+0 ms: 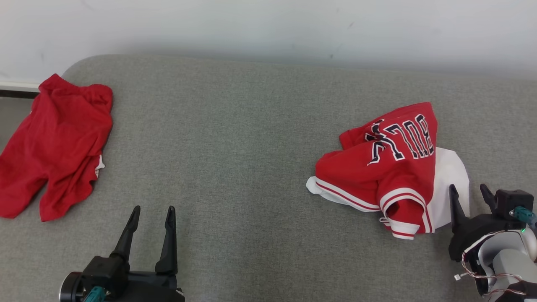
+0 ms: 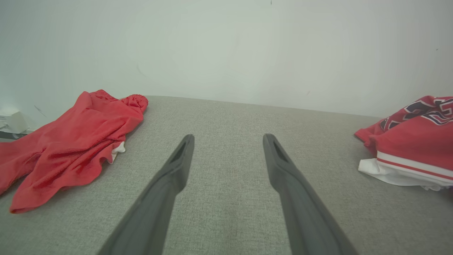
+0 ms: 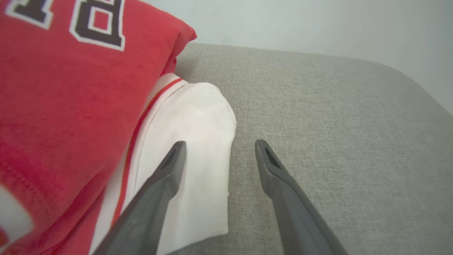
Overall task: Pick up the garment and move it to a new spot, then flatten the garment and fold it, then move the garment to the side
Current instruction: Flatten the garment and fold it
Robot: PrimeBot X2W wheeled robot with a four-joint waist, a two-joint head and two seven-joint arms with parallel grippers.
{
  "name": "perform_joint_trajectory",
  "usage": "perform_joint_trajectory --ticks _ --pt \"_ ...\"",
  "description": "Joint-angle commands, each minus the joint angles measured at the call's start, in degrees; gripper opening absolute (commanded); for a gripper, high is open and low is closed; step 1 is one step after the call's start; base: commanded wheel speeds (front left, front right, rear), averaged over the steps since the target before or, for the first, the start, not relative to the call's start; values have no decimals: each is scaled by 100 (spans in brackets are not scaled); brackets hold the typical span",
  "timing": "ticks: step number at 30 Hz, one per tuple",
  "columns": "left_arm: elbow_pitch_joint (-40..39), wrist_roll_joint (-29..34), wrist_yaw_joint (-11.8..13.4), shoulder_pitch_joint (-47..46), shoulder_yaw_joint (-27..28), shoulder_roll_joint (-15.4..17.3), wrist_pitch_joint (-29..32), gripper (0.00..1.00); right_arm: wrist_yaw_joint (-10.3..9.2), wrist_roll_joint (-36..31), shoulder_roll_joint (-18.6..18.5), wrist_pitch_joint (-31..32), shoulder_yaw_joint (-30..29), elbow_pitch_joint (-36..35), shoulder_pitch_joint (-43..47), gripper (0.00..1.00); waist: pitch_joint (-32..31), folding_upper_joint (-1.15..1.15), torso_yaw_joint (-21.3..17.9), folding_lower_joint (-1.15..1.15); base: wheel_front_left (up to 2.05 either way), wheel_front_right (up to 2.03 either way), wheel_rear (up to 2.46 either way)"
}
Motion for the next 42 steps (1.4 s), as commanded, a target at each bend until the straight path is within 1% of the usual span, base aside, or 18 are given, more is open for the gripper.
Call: perform_joint_trajectory --ticks 1,5,6,7,8,14,17,20,27,31,36,39,40,42 --pt "30 -7 -36 -76 -7 -18 -18 100 -14 58 -29 -55 -21 207 -84 100 73 -1 88 -1 0 0 0" --pt "64 -11 -41 -77 2 -24 -18 100 -15 115 55 -103 62 632 -168 100 69 -1 122 -1 0 0 0" --pt "72 -10 -43 -61 17 -24 -18 100 -15 151 76 -119 89 719 -171 98 58 -1 117 -1 0 0 0" --pt "79 -7 -44 -44 29 -25 -18 100 -15 191 78 -127 116 804 -196 40 49 -1 110 -1 0 0 0" --pt "87 -3 -41 -26 44 -26 -18 100 -15 234 89 -133 140 877 -226 0 30 -1 95 -1 0 0 0" --pt "117 13 -28 35 102 -31 -18 100 -15 384 -44 -186 167 984 -303 0 -99 -1 -16 -1 0 0 0" --pt "121 25 -30 81 122 -37 -18 100 -15 442 -240 -199 119 897 -336 0 -212 -1 -96 -1 0 0 0" --pt "135 32 -31 152 145 -44 -18 100 -15 498 -517 -200 40 686 -293 0 -338 -1 -170 -1 0 0 0" --pt "150 49 -32 334 167 -47 -18 100 -15 545 -1308 -192 -246 163 -125 0 -608 -1 -312 -1 0 0 0" --pt "126 59 -28 443 164 -55 -18 100 -15 589 -1892 -192 -381 -106 -141 0 -720 -1 -365 -1 0 0 0" --pt "89 77 -27 531 135 -70 -18 100 -15 598 -2582 7 -523 -540 -321 0 -779 -1 -401 -1 0 0 0" --pt "65 71 -27 548 130 -79 -18 100 -15 566 -2743 155 -504 -931 -361 0 -795 -1 -418 -1 0 0 0" --pt "63 66 -27 574 129 -85 -18 100 -15 615 -2665 259 -421 -1247 -374 0 -810 -1 -429 -1 0 0 0" --pt "69 54 -27 581 130 -90 -18 100 -15 638 -2510 369 -281 -1594 -341 0 -824 -1 -436 -1 0 0 0"
